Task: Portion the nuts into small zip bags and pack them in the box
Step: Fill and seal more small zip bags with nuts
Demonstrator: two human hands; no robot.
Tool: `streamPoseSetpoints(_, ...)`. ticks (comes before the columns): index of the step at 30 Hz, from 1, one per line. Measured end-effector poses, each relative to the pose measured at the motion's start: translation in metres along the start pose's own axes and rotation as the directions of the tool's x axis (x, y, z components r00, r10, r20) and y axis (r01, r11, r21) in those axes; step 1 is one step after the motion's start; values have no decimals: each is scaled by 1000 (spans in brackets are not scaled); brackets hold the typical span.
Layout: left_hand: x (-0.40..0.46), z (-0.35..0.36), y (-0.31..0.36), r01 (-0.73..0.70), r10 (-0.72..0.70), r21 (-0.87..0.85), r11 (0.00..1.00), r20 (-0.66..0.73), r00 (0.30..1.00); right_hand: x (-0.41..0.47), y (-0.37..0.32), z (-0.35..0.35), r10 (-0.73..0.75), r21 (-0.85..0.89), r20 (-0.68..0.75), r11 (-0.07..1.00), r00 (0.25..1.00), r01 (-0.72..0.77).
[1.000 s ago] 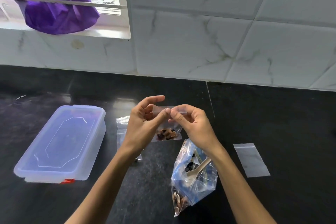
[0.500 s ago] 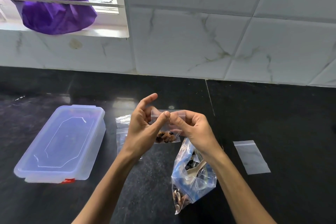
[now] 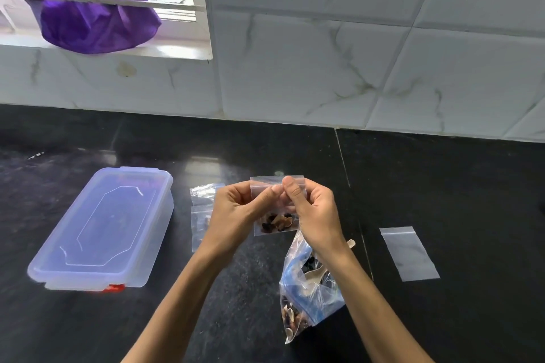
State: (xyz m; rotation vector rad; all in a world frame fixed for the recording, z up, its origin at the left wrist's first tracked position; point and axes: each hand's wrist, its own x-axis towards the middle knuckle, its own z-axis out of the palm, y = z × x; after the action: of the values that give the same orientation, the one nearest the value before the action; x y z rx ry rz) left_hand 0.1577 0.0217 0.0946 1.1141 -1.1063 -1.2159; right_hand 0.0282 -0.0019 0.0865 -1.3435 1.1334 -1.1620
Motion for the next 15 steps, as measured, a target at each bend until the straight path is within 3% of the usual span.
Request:
streamPoseSetpoints(6,-2,5,-2,-16,13,-22,1000,-137,990,-5,-4,-5,3,48,56,999,998,-5)
streamPoseSetpoints(15,-5,12,-2,-34,36,19,999,-93,995,-5,9,-1,28,-29,18,999,999,-28)
